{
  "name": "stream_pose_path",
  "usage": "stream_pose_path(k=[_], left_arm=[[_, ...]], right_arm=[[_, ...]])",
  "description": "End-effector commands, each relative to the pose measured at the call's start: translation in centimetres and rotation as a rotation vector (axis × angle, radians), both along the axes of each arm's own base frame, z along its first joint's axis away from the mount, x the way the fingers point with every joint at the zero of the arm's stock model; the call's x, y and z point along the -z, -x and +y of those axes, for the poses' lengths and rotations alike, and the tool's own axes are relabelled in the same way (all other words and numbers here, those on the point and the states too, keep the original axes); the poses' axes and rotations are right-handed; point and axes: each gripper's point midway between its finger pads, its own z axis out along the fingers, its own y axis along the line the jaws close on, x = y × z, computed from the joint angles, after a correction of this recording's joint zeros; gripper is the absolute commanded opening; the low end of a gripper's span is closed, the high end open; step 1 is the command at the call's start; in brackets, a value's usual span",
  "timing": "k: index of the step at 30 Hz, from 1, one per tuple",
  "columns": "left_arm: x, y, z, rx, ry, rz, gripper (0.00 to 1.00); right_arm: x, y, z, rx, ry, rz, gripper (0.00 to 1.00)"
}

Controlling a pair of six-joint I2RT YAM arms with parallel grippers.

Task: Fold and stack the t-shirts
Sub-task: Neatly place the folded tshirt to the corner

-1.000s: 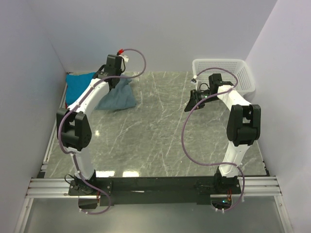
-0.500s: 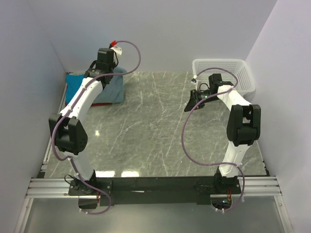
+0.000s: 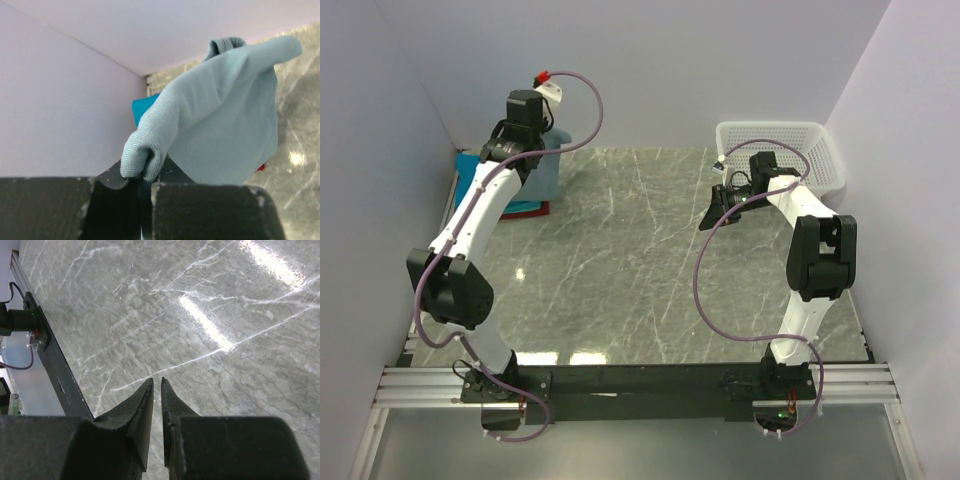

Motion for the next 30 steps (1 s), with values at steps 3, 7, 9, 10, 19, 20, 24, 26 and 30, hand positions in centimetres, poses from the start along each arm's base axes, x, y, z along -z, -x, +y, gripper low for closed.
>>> stream_pose_path(k=[3,7,9,10,19,20,24,26,30], left_arm=[[-9.5,1.6,1.6,-0.035,0.018,-0.250,0.00],[-9.3,1.7,2.0,-0.033,0.022,-0.246,0.00],[-8.8,1.6,2.3,-0.040,0.022,-0.236,0.00],[-8.9,1.7,2.4,-0.040,0.025,-0.238,0.00],[-8.6,1.7,3.0,-0.042,0.030,-0.238,0.00],[-8.3,1.6,3.2,-0.044,0.031,-0.234,0.00],[-7.2,1.0,3.9,-0.057,0.036,-0.216,0.00],[-6.4,0.5,4.7,-0.070,0.037,-0.204,0.00],[-5.7,-0.3,5.7,-0.085,0.052,-0.198,0.00]], right_arm=[[-1.4,-0.1,-0.1,0.001,-0.020,-0.033,0.19],[-1.6,0.0,-0.1,0.001,-0.023,-0.036,0.19],[-1.6,0.0,-0.1,0.002,-0.021,-0.038,0.19],[-1.6,0.0,-0.2,0.003,-0.021,-0.038,0.19],[-1.6,-0.1,-0.2,0.001,-0.026,-0.037,0.19],[-1.7,0.0,-0.2,0.000,-0.026,-0.038,0.19],[-1.8,0.0,-0.3,0.001,-0.032,-0.037,0.19],[-1.8,0.1,-0.2,-0.001,-0.036,-0.033,0.19],[-1.9,0.1,-0.1,-0.004,-0.046,-0.030,0.19]])
